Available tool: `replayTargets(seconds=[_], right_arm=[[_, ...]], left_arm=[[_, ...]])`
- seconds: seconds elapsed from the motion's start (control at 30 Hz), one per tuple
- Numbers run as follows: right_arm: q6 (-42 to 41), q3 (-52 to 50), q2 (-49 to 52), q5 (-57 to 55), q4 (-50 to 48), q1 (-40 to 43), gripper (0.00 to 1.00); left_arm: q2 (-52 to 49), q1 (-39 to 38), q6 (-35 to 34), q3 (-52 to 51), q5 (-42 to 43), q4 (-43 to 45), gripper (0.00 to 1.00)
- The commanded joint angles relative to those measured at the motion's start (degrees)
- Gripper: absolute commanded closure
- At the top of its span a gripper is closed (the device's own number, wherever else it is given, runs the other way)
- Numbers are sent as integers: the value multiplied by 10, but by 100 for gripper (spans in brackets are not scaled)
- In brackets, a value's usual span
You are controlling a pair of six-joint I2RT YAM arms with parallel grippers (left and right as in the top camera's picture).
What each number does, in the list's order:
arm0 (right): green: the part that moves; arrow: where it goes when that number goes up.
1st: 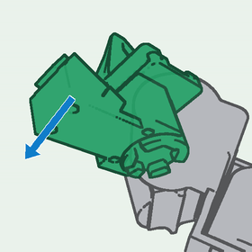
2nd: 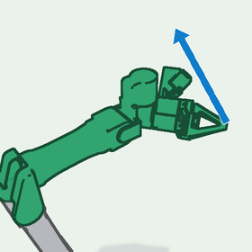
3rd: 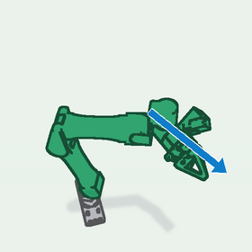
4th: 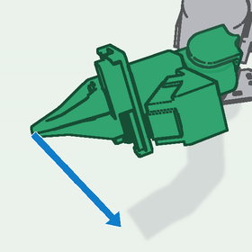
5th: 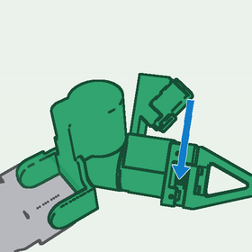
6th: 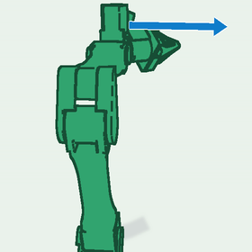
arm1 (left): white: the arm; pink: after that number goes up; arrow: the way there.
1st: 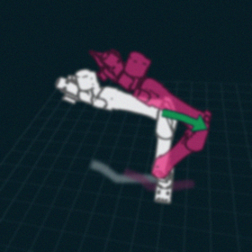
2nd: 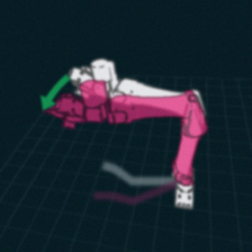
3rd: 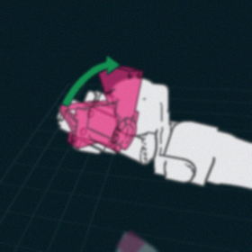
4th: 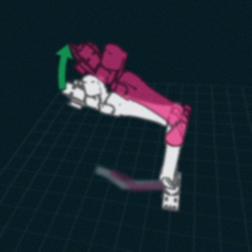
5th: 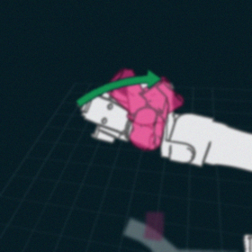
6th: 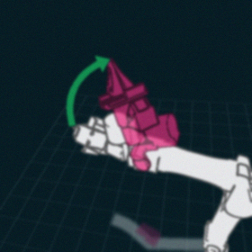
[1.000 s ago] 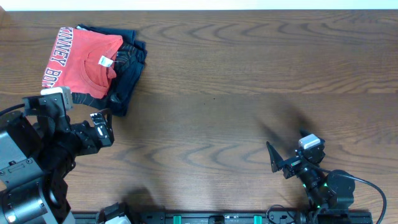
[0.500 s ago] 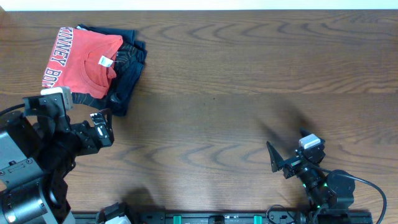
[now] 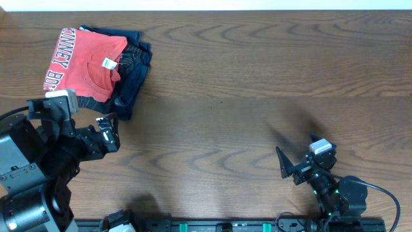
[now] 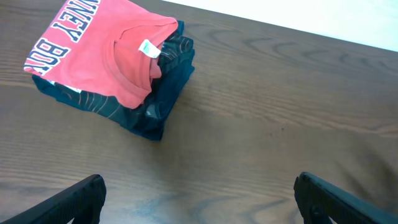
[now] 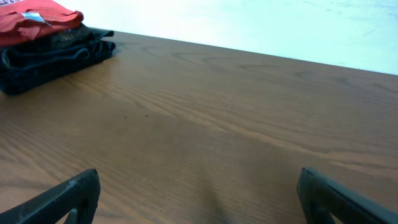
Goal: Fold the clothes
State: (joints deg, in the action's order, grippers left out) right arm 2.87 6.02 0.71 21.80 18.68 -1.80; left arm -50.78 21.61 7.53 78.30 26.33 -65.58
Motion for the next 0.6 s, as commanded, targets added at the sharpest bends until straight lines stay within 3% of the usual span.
replayTargets(seconds=[0.0,0.57], right_arm=[[-9,-2,-4,-6,2,-5,1],[-9,-2,-3,-6,2,-5,1]], left_arm=[[0,-4,4,-1,-21,0,2],[0,-43,4,-2,-24,0,2]])
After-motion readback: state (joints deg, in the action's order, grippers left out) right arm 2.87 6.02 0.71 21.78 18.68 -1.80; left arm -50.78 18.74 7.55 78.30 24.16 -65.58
